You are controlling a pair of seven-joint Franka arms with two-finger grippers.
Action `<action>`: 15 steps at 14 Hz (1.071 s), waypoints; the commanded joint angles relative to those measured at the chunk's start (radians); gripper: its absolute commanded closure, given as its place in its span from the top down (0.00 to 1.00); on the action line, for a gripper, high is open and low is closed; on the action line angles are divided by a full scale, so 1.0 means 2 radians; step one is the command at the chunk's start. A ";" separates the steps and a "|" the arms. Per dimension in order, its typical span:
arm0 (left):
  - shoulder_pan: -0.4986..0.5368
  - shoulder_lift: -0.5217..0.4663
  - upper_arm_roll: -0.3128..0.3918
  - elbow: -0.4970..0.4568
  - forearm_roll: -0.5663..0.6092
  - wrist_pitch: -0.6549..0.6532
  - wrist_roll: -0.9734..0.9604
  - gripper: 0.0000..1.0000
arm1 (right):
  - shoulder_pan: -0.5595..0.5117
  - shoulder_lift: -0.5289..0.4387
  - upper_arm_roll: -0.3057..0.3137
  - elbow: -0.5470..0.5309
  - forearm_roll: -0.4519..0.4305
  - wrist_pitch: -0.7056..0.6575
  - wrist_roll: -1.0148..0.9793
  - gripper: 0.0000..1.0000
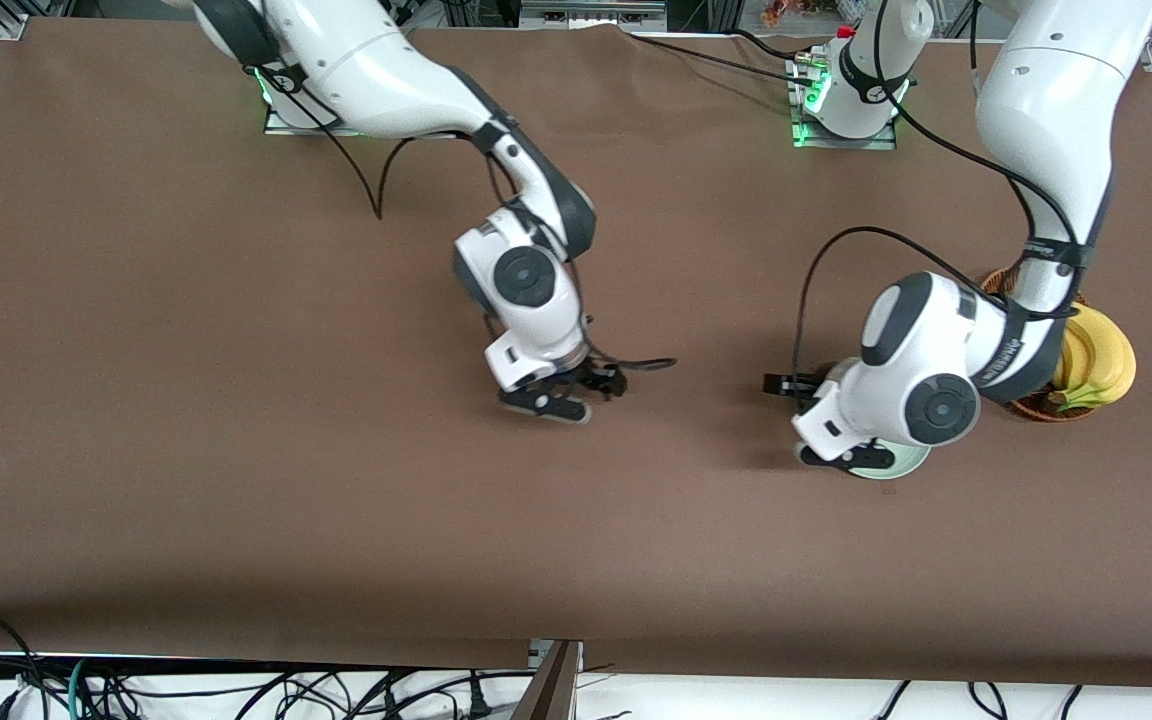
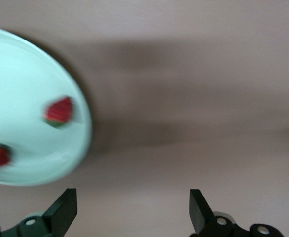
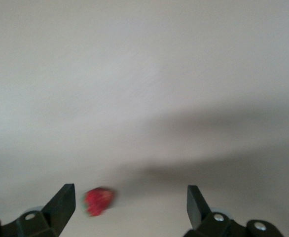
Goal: Collect all strawberries into plate
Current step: 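Grasp the last strawberry with the left gripper while the right gripper retracts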
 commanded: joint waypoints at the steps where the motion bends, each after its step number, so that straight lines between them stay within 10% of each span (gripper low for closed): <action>1: -0.030 -0.001 0.000 -0.008 -0.030 0.047 -0.086 1.00 | -0.070 -0.055 0.010 -0.002 0.006 -0.101 -0.128 1.00; 10: -0.139 0.072 0.013 -0.009 -0.020 0.228 -0.309 1.00 | -0.198 -0.160 -0.041 -0.004 -0.001 -0.280 -0.378 1.00; 15: -0.188 0.091 0.051 -0.008 -0.020 0.270 -0.320 0.81 | -0.258 -0.295 -0.008 -0.107 -0.015 -0.295 -0.377 1.00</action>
